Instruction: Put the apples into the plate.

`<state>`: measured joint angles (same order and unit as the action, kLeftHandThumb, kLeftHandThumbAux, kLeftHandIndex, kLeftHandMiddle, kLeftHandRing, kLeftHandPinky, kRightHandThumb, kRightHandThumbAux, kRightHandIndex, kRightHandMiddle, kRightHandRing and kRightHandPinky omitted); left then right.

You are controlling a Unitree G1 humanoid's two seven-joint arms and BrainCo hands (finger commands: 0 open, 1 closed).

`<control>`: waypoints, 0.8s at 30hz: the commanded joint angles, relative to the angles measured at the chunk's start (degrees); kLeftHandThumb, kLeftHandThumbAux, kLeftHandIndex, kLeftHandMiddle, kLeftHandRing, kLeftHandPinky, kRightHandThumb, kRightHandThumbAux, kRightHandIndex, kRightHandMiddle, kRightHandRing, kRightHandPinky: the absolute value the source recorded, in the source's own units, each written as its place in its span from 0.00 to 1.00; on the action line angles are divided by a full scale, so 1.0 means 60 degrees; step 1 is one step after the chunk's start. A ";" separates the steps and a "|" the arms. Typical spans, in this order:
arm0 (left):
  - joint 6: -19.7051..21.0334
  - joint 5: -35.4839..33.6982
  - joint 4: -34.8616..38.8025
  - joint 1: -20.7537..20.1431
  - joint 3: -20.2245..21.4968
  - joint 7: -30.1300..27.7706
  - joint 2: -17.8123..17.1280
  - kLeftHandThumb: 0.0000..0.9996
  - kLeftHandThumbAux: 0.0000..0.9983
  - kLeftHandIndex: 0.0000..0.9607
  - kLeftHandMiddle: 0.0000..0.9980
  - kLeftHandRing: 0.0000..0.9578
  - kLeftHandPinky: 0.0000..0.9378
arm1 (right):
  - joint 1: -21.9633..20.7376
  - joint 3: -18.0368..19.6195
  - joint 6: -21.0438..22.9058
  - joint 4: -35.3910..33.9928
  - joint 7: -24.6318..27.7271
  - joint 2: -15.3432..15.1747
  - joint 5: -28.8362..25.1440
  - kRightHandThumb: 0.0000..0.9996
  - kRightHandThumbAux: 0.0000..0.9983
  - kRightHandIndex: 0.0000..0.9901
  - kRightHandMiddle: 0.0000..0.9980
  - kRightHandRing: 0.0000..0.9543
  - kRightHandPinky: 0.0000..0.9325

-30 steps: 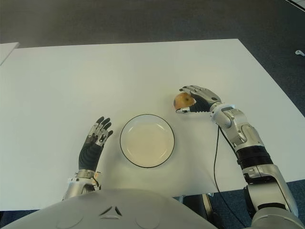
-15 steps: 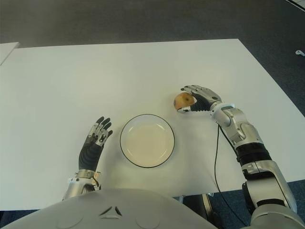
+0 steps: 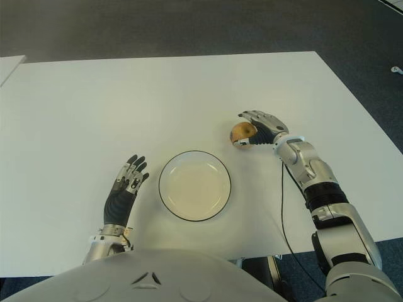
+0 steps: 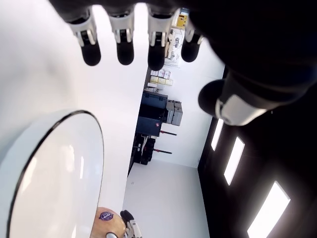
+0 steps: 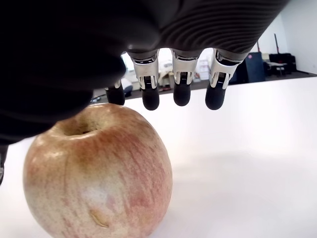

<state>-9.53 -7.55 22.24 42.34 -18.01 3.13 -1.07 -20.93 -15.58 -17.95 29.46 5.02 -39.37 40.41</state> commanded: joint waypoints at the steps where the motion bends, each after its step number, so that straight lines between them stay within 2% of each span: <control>1: 0.0026 -0.0012 -0.0009 0.0178 -0.0232 -0.0049 0.0220 0.25 0.51 0.11 0.11 0.09 0.12 | -0.0198 -0.0207 0.0031 0.0443 -0.0168 0.0196 0.0040 0.18 0.40 0.00 0.00 0.00 0.02; 14: -0.0011 0.0081 0.0047 0.0349 -0.0293 -0.0017 0.0191 0.23 0.52 0.09 0.10 0.09 0.13 | -0.0524 -0.0570 -0.0146 0.1162 -0.0459 0.0382 0.0043 0.18 0.40 0.00 0.00 0.00 0.02; 20: -0.0056 0.0071 0.0082 0.0432 -0.0342 -0.0018 0.0191 0.24 0.53 0.09 0.11 0.09 0.14 | -0.0880 -0.0933 -0.0179 0.2062 -0.0918 0.0713 0.0233 0.17 0.40 0.01 0.00 0.00 0.02; 24: -0.0027 0.0071 0.0111 0.0466 -0.0380 0.0017 0.0217 0.25 0.54 0.09 0.11 0.10 0.14 | -0.0927 -0.1054 -0.0204 0.2170 -0.1029 0.0693 0.0236 0.17 0.41 0.00 0.00 0.00 0.03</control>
<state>-9.61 -7.37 22.42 44.48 -18.86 3.13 -1.30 -26.50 -20.39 -18.72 40.89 -1.21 -36.00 40.97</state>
